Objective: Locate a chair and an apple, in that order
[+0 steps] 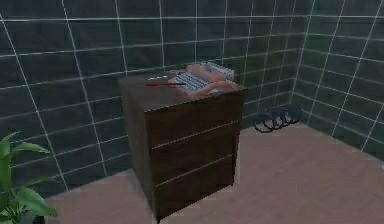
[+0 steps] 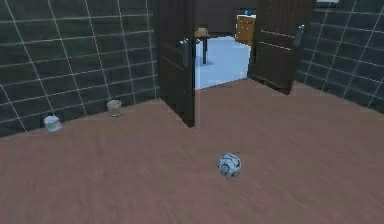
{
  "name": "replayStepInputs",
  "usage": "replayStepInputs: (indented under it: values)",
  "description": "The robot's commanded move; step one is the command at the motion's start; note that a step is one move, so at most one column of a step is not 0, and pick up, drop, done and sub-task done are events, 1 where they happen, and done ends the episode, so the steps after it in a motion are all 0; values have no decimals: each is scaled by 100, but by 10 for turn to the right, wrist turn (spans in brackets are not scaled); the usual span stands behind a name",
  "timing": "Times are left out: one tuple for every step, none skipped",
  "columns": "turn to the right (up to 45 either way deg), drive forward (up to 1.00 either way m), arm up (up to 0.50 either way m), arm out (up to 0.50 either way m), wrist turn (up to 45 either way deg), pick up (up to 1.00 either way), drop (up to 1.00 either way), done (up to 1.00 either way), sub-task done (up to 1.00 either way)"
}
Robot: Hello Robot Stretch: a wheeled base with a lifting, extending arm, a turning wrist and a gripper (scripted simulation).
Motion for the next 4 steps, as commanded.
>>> replayStepInputs:
  values:
    - [450, 0, 0, 0, 0, 0, 0, 0, 0]
    - [450, 0, 0, 0, 0, 0, 0, 0, 0]
    - [450, 0, 0, 0, 0, 0, 0, 0, 0]
    - [60, 0, 0, 0, 0, 0, 0, 0, 0]
